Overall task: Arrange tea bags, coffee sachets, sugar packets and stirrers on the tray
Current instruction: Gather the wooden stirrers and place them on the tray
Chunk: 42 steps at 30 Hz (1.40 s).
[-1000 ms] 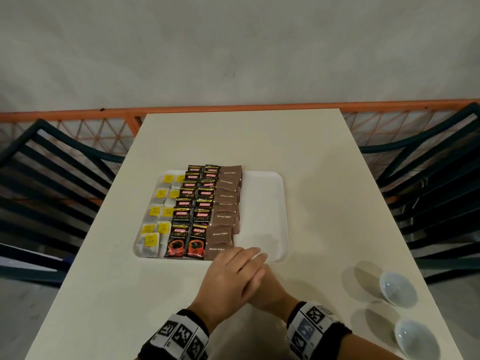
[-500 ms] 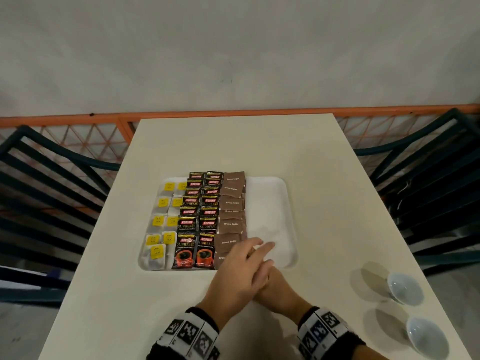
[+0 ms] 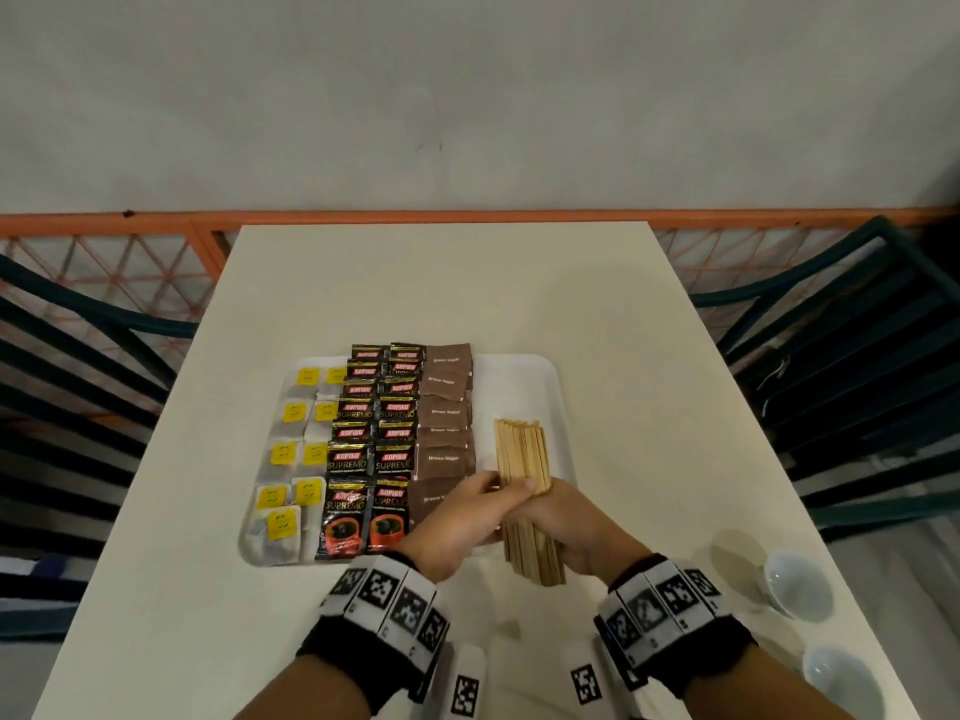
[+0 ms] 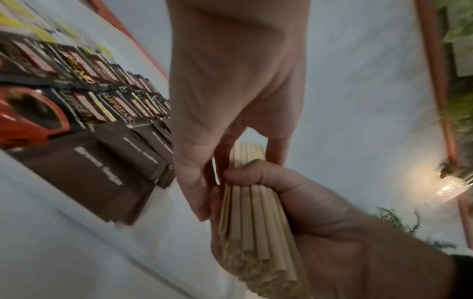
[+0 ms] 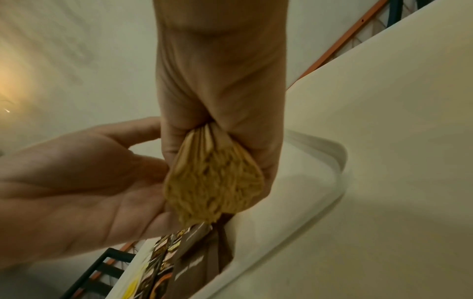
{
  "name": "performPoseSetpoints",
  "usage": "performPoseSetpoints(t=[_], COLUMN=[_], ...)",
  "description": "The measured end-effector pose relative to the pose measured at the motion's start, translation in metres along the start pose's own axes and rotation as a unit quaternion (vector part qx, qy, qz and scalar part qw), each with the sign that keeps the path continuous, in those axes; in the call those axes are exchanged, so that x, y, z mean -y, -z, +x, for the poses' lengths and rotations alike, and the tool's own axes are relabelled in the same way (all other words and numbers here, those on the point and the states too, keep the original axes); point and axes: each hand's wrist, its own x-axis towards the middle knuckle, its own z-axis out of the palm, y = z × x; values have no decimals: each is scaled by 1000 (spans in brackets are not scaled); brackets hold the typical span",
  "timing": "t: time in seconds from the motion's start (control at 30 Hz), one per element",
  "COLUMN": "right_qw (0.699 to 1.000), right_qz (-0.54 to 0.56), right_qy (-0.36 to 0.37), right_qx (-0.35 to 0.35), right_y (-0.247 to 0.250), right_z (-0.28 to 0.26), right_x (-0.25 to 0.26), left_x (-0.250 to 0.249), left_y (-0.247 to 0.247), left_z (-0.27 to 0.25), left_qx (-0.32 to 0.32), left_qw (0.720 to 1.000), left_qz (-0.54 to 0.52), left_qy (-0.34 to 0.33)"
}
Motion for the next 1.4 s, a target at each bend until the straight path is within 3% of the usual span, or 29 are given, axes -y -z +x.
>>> performPoseSetpoints(t=[0.17, 0.4, 0.6, 0.87, 1.17, 1.4], right_qw=[998, 993, 989, 971, 928, 913], right_qz=[30, -57, -84, -201, -351, -386], right_qy=[-51, -102, -118, -101, -52, -10], right_qx=[0, -28, -19, -80, -110, -135], right_y=[19, 35, 37, 45, 54, 62], right_z=[26, 58, 64, 68, 55, 44], right_x=[17, 26, 33, 37, 37, 24], left_x=[-16, -25, -28, -29, -23, -16], left_y=[-6, -11, -11, -9, -6, -9], left_z=[37, 65, 75, 74, 71, 50], left_qx=[-37, -97, -133, -170, -163, -166], left_qw=[999, 994, 985, 969, 954, 914], left_qz=[-9, 30, 107, 177, 252, 362], left_qy=[21, 44, 17, -25, 3, -73])
